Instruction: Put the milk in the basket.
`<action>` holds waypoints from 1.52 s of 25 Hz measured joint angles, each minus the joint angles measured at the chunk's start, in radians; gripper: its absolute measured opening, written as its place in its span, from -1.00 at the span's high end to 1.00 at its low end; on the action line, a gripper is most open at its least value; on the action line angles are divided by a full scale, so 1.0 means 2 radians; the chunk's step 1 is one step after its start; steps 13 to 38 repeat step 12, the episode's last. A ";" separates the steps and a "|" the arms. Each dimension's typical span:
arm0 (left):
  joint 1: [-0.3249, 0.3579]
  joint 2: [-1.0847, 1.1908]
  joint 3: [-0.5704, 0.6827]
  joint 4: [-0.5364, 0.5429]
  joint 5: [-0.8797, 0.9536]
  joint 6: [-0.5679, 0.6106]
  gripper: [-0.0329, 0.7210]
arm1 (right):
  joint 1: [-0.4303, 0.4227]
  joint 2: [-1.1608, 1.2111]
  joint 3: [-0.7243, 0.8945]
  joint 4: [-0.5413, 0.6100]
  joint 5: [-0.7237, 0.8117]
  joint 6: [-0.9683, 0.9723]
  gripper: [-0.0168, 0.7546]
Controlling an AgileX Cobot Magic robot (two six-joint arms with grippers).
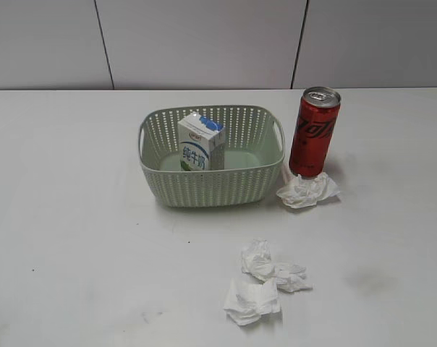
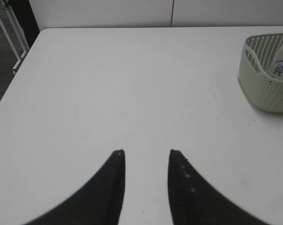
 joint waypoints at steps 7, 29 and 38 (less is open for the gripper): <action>0.000 0.000 0.000 0.000 0.000 0.000 0.29 | 0.000 -0.082 0.000 0.000 0.001 0.001 -0.56; 0.000 0.000 0.000 0.000 0.000 0.000 0.29 | 0.002 -0.101 0.000 0.000 0.003 0.003 -0.56; 0.000 0.000 0.000 0.000 0.000 0.000 0.29 | 0.002 -0.101 0.000 0.000 0.003 0.003 -0.56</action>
